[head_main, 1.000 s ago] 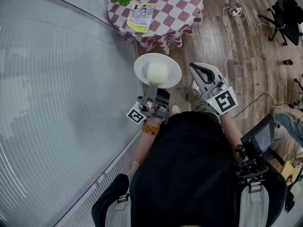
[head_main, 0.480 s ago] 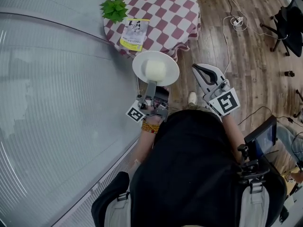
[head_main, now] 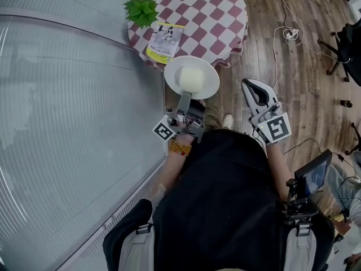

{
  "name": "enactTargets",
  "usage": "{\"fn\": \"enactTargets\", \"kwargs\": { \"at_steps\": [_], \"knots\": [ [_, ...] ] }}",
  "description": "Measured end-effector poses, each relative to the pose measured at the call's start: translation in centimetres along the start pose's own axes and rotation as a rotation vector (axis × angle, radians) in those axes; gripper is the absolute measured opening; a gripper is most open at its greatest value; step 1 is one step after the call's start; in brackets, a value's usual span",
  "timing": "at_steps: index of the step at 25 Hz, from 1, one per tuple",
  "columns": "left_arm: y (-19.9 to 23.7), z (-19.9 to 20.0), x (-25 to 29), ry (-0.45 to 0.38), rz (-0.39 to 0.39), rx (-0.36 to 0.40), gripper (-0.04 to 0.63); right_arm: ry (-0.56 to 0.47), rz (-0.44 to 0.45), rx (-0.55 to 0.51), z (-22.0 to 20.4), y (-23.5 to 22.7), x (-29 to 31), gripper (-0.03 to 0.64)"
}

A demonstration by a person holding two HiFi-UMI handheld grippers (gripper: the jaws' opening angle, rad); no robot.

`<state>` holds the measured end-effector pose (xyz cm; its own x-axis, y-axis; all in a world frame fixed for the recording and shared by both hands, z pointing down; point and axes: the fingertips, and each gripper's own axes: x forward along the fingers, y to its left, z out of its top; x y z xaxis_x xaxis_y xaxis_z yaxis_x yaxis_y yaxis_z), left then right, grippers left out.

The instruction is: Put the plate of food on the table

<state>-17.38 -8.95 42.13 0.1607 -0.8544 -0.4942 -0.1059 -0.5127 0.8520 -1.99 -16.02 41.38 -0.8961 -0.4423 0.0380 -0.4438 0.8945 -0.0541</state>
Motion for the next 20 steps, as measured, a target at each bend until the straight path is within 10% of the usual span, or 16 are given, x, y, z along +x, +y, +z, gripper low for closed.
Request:
{"fn": "enactTargets", "kwargs": {
  "at_steps": [20],
  "knots": [
    [16.9, 15.5, 16.9, -0.032, 0.045, -0.099, 0.034, 0.139, -0.146, -0.008, 0.4, -12.2, 13.6, 0.014]
  ]
}}
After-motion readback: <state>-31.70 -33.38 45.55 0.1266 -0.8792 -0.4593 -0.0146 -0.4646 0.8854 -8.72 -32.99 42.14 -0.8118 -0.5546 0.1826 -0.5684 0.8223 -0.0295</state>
